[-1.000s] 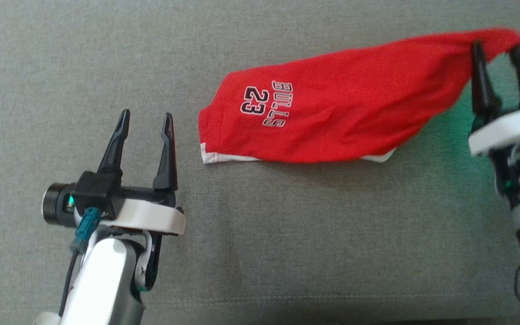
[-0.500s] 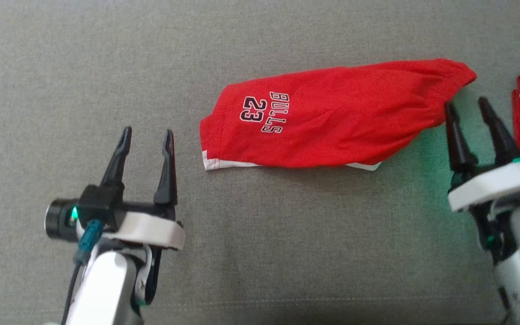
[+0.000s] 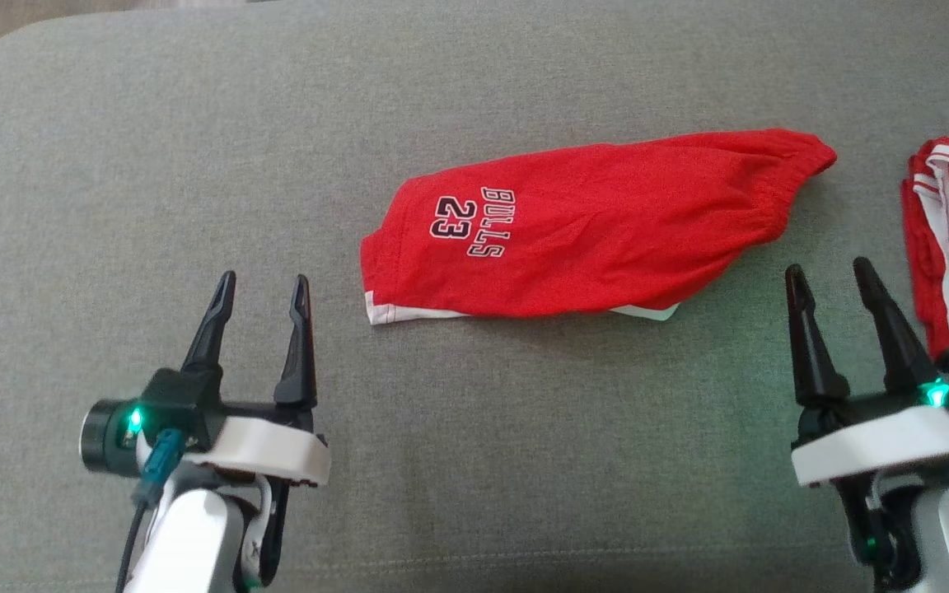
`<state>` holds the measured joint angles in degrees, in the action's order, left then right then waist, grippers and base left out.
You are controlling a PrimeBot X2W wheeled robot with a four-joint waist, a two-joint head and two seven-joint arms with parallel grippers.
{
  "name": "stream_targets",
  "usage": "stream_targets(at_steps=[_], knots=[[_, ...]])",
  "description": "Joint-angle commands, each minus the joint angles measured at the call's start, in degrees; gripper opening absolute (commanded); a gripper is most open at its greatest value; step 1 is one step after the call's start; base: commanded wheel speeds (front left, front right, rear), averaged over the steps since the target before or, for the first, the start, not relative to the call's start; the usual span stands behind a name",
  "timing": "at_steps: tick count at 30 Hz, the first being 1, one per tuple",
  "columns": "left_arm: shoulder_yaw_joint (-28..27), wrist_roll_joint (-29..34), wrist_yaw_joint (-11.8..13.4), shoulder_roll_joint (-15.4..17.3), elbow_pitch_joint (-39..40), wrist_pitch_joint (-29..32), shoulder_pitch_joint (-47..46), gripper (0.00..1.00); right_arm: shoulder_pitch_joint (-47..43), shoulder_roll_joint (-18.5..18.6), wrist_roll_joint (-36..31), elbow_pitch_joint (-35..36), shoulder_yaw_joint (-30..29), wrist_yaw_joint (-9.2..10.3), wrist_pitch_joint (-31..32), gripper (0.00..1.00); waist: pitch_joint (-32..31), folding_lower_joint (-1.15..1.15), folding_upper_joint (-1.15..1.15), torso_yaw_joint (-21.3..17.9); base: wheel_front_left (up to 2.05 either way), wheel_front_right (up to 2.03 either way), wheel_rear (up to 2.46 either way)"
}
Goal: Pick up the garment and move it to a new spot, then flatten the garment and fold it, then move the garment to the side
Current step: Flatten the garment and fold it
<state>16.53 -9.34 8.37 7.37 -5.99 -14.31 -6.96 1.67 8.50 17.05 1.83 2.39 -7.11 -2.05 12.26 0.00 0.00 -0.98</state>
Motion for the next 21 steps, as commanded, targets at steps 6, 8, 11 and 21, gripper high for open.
stream_targets(at_steps=[6,8,11,21], knots=[[-1.71,-0.53,0.64,1.12,1.71,-0.38,0.39,1.0,-2.73,-1.65,-1.9,6.0,-0.12,-0.37,1.77,1.0,-0.5,0.0,0.0,-0.17,0.0,0.0,0.0],[-1.6,-0.59,0.75,1.14,1.75,-0.29,0.53,1.0,-3.27,-2.01,-2.13,6.77,-0.26,-0.37,2.14,1.0,-0.46,0.0,0.0,-0.22,0.0,0.0,0.0],[-1.31,-0.68,0.63,1.21,1.66,-0.15,0.37,1.0,-3.62,-2.34,-2.3,7.42,-0.41,-0.37,2.57,1.0,-0.26,0.0,0.0,-0.27,0.0,0.0,0.0],[2.03,-1.28,-2.75,1.14,0.03,2.61,-2.88,1.0,-3.04,-2.76,-2.15,8.26,-0.39,-0.37,2.91,1.0,1.41,0.0,0.0,-0.52,0.0,0.0,0.0]])
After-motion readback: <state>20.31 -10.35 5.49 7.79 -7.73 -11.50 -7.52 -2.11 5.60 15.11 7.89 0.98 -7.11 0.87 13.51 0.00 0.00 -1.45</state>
